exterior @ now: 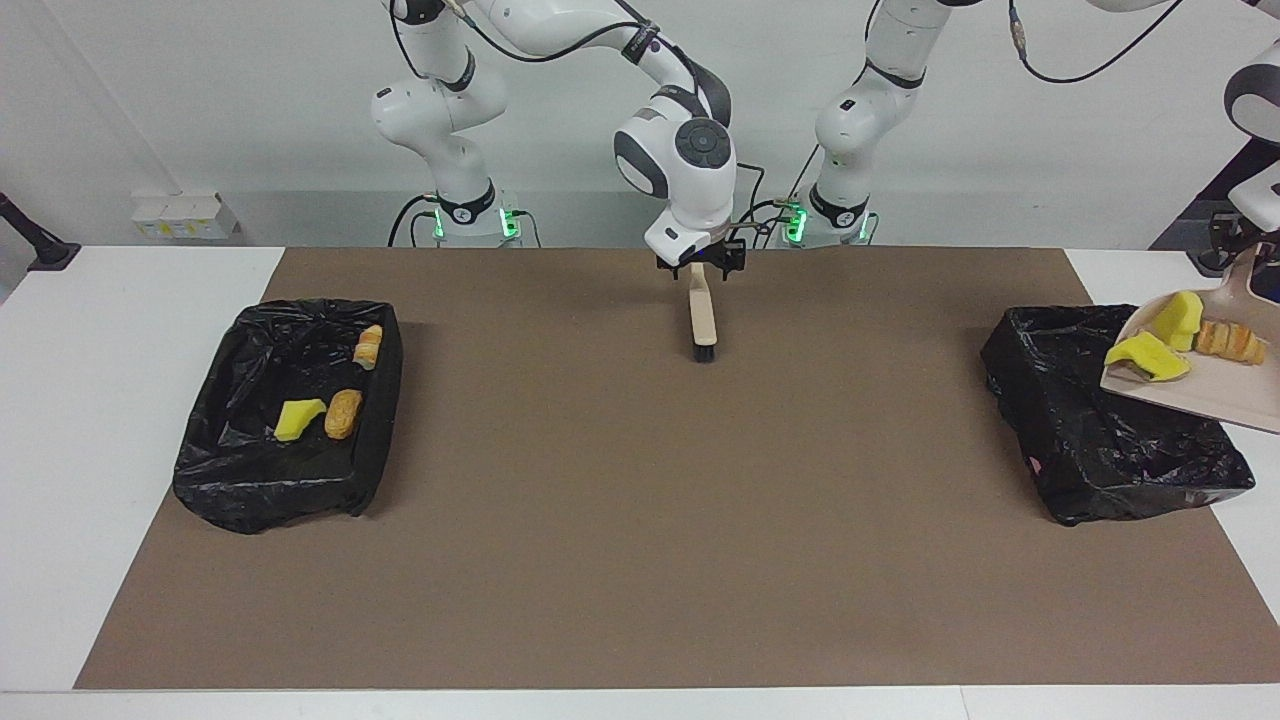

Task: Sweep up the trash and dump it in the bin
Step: 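Tip the dustpan into the black bin with the left gripper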

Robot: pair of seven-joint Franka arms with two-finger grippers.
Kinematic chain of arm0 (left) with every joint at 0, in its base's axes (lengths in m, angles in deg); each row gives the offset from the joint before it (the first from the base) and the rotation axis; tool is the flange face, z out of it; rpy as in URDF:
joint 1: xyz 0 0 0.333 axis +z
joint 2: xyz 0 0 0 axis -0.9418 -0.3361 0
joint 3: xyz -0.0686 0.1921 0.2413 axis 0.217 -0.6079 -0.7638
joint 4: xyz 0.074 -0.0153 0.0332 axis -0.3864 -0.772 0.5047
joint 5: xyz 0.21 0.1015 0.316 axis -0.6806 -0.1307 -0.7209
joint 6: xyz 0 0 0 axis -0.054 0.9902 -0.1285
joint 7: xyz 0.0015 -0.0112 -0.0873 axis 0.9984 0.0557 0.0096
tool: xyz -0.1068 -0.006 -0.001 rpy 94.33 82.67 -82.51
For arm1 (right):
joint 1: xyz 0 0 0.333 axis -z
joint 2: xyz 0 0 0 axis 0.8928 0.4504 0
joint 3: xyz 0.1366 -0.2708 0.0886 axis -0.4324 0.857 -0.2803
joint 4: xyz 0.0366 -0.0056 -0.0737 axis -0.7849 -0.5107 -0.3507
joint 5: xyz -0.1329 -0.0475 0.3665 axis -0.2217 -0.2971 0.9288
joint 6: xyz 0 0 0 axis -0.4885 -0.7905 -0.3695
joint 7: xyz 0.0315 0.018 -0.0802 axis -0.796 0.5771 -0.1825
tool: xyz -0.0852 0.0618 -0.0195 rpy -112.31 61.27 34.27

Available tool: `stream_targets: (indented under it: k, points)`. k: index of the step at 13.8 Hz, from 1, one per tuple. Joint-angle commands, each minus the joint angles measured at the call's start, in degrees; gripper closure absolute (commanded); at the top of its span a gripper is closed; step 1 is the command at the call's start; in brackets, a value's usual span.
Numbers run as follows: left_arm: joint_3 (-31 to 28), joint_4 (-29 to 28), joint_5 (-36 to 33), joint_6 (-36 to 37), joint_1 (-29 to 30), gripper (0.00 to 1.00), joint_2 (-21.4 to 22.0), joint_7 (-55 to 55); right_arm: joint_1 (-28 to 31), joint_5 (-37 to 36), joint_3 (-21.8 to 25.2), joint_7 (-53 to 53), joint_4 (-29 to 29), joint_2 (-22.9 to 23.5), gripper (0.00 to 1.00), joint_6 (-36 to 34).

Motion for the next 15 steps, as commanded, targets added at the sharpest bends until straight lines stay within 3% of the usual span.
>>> stream_targets:
  k: [1, 4, 9, 15]
  points:
    - [-0.48, 0.95, -5.96, 1.68, -2.62, 1.0, -0.69, -1.61, 6.0, -4.06, -0.29, -2.05, 1.34, 0.42, 0.0, 3.01]
    - [-0.39, 0.42, -12.64, 1.42, -5.07, 1.0, -0.69, -2.4, 12.42, -11.9, -0.38, -3.45, 3.89, 0.25, 0.0, 2.67]
    - [-0.39, 0.25, -24.33, 0.89, -9.73, 1.0, -1.39, -3.63, 24.64, -12.18, -0.29, -10.3, 9.07, -4.14, 0.0, -2.77]
    - [-0.3, 0.24, -32.17, 3.07, -15.1, 1.0, -2.97, -3.63, 32.39, -12.79, 0.15, -24.36, 21.11, -7.83, 0.0, -23.06]
